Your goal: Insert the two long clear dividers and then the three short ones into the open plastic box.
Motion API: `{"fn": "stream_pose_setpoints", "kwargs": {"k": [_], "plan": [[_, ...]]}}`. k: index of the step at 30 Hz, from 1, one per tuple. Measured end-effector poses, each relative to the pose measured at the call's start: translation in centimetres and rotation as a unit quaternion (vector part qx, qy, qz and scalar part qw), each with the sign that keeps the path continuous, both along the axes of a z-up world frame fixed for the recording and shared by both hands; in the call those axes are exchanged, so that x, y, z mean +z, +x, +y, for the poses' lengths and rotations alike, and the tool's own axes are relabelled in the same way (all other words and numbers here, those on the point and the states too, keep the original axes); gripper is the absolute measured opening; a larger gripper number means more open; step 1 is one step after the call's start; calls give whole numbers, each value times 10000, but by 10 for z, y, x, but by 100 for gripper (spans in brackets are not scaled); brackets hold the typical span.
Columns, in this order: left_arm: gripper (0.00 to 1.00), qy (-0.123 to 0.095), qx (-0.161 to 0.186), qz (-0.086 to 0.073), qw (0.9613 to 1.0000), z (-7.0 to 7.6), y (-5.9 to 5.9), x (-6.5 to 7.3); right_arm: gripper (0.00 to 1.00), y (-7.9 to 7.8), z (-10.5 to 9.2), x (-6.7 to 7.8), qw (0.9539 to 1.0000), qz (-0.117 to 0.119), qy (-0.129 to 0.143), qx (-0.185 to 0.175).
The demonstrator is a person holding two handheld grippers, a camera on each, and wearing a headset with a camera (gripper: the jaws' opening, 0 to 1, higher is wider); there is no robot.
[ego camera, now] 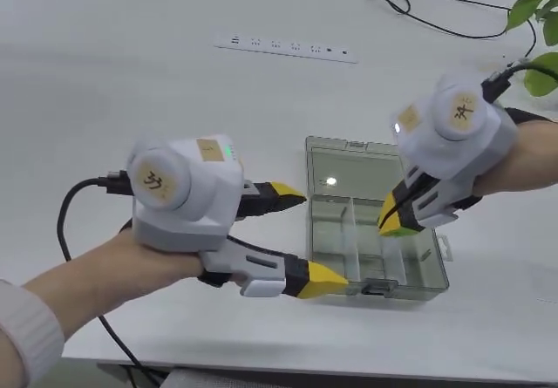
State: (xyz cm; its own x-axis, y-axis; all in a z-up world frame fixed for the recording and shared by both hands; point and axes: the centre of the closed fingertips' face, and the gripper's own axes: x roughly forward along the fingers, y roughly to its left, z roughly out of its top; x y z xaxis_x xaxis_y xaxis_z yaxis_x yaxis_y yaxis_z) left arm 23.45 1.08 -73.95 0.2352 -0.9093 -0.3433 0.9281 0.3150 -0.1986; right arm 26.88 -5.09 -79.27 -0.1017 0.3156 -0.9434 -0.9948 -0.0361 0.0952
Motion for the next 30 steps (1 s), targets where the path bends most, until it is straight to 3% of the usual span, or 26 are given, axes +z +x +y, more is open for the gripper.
{"fn": "stream_pose_setpoints", "kwargs": {"k": [21, 30], "plan": [[67, -38, 12, 30, 10000, 1, -2, 2, 2, -5, 1, -16, 9997, 109, -197, -50], [66, -49, 31, 18, 10000, 0, -2, 4, 2, -10, 2, -14, 9998, 63, -210, -42]]}}
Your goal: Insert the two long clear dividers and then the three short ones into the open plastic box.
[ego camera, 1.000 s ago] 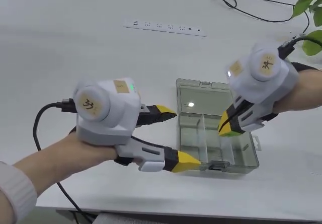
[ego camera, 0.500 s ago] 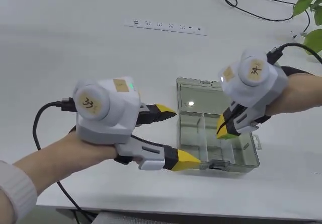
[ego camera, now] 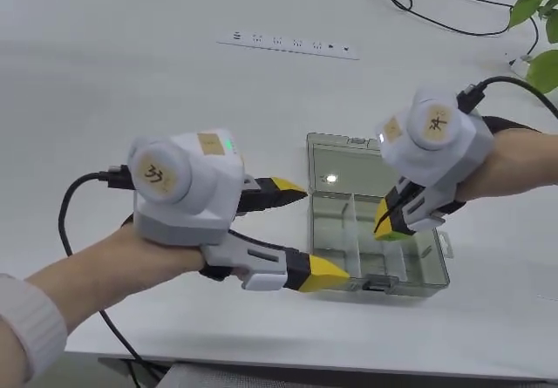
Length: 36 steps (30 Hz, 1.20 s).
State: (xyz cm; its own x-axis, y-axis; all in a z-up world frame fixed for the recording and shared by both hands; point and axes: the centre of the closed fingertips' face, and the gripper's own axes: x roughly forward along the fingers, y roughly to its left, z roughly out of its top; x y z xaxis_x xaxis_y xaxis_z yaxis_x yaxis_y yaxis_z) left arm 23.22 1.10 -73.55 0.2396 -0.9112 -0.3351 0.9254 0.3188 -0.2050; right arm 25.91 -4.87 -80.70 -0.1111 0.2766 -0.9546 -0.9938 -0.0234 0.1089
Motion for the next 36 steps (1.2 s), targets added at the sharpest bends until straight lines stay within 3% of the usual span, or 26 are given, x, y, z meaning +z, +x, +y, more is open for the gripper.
{"fn": "stream_pose_setpoints", "kwargs": {"k": [10, 11, 13, 16, 21, 26, 29, 30, 33, 36], "plan": [[66, 15, -14, -8, 10000, -1, 0, 1, 3, -4, 0, 3, 9999, -65, 12, 118], [66, 18, -15, -11, 10000, -1, 0, 2, 6, -4, 3, 5, 9995, -102, 116, 265], [66, 21, -17, -18, 10000, -2, 0, 2, 21, -4, 5, 9, 9995, -188, 195, 189], [66, 24, -20, -16, 10000, -2, 1, 2, 26, -4, 10, 16, 9989, -181, 398, 138], [67, 29, -41, -28, 10000, -4, 1, 3, 46, -4, 14, 25, 9971, -216, 724, 104], [67, 34, -46, -39, 10000, -5, 2, 4, 65, 4, 17, 27, 9918, -355, 1213, -167], [69, 32, -34, -46, 10000, -5, 3, 5, 84, 5, 16, 31, 9878, -367, 1478, -340], [70, 28, -31, -42, 10000, -5, 3, 5, 92, 6, 19, 33, 9838, -404, 1698, -409], [73, 19, 6, -70, 10000, -5, 4, 5, 100, 5, 18, 39, 9785, -535, 1892, -620], [79, 15, 77, -91, 9999, -5, 5, 6, 100, 6, 12, 42, 9738, -559, 2035, -850]]}}
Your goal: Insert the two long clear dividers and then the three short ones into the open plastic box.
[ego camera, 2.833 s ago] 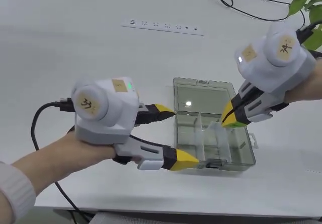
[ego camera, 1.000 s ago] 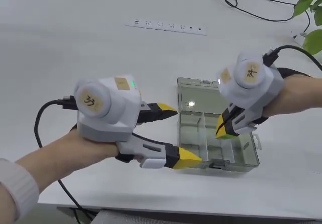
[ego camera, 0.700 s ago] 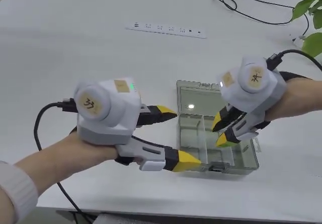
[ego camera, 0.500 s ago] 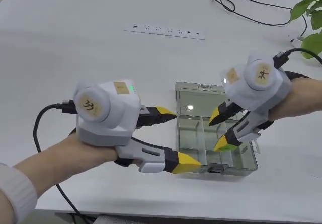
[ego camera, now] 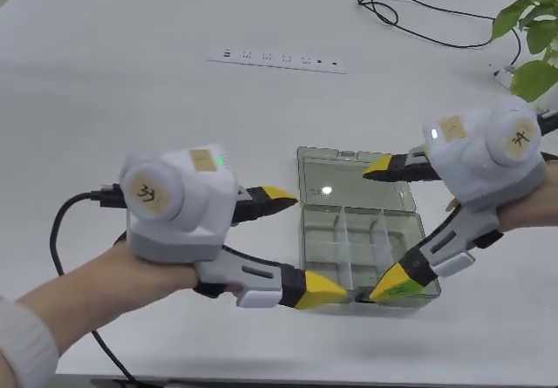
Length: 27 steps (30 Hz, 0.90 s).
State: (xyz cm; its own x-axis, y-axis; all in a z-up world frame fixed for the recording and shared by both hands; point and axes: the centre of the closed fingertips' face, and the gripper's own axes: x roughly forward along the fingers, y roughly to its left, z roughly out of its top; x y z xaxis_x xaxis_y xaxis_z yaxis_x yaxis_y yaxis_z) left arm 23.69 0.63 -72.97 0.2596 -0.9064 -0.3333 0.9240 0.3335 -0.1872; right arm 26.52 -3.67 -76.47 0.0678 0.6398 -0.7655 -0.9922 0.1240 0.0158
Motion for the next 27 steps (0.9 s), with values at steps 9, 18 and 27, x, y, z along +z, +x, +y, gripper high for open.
{"fn": "stream_pose_setpoints", "kwargs": {"k": [9, 18, 27], "plan": [[89, 35, 183, 15, 9998, 4, 0, 0, 100, -6, -16, 16, 9968, -86, 414, -673], [94, 78, 409, -4, 9991, 8, 0, 3, 98, -7, -64, 19, 9921, -154, 362, -1189], [100, 301, 568, -40, 9979, 6, -4, 2, 100, -9, -112, 15, 9875, -261, 329, -1518]]}}
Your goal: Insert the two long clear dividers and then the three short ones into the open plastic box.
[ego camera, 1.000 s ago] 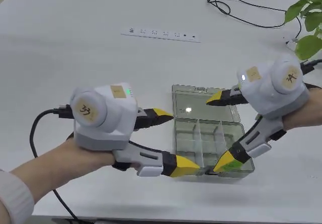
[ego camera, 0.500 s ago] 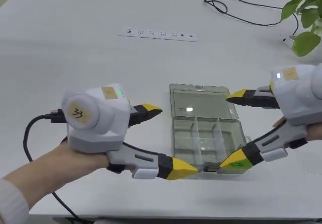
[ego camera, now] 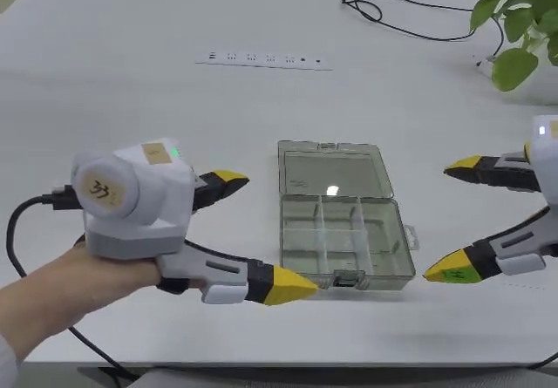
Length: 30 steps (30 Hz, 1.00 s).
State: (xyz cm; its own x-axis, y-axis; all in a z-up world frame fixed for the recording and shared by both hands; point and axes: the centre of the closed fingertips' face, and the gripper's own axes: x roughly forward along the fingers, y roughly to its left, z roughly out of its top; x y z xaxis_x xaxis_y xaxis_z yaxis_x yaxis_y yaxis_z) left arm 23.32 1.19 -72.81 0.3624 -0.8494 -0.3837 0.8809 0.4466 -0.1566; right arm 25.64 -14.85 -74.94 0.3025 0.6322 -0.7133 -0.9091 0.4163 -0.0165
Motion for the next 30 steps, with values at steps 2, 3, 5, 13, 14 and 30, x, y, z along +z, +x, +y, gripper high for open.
{"fn": "stream_pose_setpoints", "kwargs": {"k": [2, 3, 5, 13, 14, 30], "plan": [[100, 58, 55, -9, 10000, 1, 1, -2, 100, 0, -12, -2, 10000, -4, -17, -82], [100, 96, 112, -14, 9999, 2, 1, -3, 100, 0, -16, -2, 9999, -26, -25, -95], [100, 85, 164, -8, 9998, 2, 1, -2, 99, -1, -29, -4, 9998, 49, -60, -192], [100, 173, 409, -31, 9990, 3, 2, -2, 95, -5, -78, -16, 9992, 141, -318, -181], [100, 186, 449, -38, 9988, 3, 3, -2, 95, -3, -89, -20, 9991, 156, -339, -185], [100, 345, 807, -59, 9961, 9, 5, -5, 84, -5, -147, -63, 9894, 301, -1404, 227]]}}
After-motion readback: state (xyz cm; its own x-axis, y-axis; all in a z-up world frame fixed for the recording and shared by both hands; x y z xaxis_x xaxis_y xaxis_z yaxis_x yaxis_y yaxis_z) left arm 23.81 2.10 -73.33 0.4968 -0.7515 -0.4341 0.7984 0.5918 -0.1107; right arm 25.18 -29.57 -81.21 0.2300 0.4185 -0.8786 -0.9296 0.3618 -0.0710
